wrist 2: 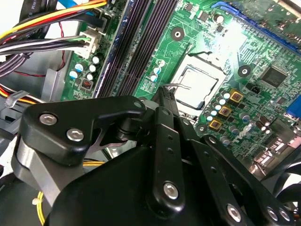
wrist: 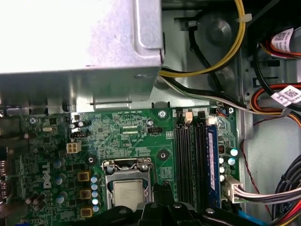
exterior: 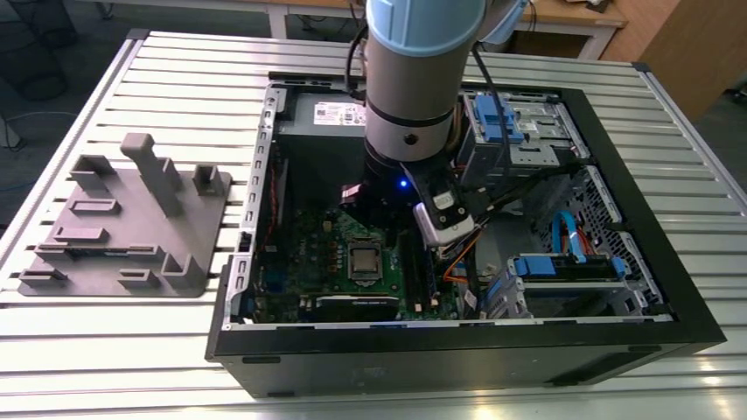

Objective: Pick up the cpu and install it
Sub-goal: 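Install the first cpu locking lever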

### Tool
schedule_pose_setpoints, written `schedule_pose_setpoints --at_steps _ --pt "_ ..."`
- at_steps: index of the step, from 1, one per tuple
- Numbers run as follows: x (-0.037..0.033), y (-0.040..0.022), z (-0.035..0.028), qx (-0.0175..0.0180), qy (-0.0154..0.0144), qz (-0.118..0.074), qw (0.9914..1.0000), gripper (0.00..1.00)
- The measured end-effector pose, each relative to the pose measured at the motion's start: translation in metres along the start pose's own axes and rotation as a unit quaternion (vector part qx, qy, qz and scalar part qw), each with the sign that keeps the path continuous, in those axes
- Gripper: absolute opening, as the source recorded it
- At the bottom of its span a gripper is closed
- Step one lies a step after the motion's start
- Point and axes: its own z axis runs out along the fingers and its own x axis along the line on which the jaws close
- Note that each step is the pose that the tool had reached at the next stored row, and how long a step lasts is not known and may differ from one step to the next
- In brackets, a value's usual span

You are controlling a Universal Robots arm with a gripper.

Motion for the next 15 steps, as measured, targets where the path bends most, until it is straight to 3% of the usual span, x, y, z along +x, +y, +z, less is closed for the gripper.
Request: schedule_pose_setpoints --at_steps 15 --pt "0.0019 0.0003 0.0084 0.0046 -0.0006 -0.021 0.99976 0.11"
